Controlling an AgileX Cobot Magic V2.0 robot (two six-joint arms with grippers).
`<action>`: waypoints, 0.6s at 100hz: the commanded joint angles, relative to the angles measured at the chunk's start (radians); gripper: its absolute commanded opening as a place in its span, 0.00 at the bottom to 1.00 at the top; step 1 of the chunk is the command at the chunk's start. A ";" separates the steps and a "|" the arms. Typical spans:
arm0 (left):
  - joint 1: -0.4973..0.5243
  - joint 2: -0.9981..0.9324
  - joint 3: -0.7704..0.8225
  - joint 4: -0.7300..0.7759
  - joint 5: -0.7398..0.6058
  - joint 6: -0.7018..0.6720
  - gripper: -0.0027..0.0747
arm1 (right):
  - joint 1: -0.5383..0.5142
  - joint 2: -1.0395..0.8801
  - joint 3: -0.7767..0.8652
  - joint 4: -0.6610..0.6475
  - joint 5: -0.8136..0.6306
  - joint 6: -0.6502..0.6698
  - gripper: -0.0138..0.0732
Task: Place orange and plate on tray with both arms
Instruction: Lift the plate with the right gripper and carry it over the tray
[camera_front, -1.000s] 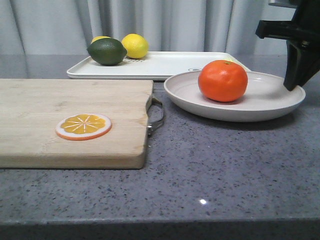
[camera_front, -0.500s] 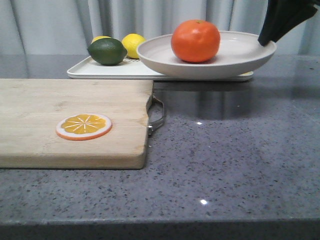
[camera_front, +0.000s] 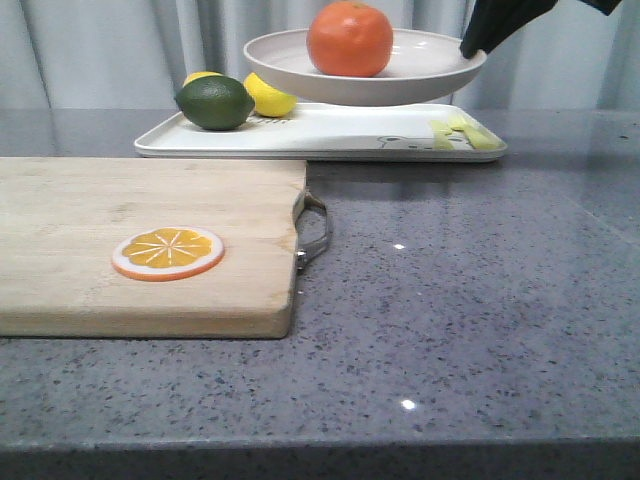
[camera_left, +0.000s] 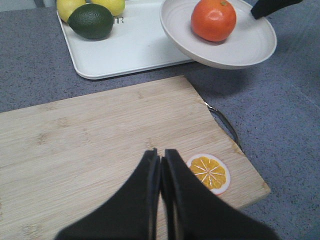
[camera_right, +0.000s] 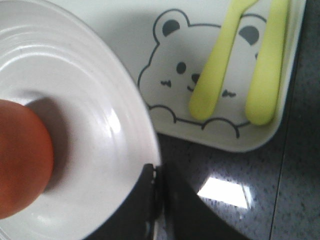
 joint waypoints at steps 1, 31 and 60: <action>0.001 0.001 -0.026 -0.002 -0.076 -0.008 0.01 | -0.005 0.009 -0.135 0.044 0.001 0.009 0.08; 0.001 0.001 -0.026 -0.002 -0.076 -0.008 0.01 | -0.005 0.265 -0.532 0.044 0.093 0.059 0.08; 0.001 0.001 -0.026 -0.002 -0.076 -0.008 0.01 | -0.005 0.391 -0.669 0.038 0.100 0.072 0.09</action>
